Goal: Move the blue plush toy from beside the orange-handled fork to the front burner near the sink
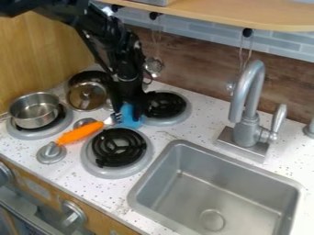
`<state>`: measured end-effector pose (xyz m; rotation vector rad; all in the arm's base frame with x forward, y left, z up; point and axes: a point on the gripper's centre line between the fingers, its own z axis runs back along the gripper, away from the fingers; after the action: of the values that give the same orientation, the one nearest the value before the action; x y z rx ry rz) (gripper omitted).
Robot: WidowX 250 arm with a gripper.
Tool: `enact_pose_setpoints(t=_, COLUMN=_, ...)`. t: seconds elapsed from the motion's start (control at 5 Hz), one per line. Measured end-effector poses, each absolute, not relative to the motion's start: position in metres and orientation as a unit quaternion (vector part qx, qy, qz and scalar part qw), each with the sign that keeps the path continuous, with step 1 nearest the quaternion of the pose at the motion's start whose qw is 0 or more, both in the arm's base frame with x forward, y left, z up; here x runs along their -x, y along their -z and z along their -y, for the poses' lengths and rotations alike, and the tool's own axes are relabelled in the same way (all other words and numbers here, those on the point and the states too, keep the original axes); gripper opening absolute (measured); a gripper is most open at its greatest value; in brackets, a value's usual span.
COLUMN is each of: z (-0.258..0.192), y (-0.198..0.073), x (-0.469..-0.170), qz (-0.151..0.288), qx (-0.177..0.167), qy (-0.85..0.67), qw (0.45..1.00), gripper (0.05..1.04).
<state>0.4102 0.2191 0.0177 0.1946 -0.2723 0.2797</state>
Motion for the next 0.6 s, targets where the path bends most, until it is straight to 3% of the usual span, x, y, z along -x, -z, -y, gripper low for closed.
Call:
enact_pose_setpoints(t=0.2, z=-0.218, y=-0.013, x=-0.408, qz=0.136, qx=-0.098, qy=-0.136, qw=0.976, gripper=0.663)
enact_pose_setpoints(t=0.6, z=-0.211, y=-0.016, x=-0.396, qz=0.129, qx=-0.092, qy=-0.135, qw=0.978, gripper=0.642)
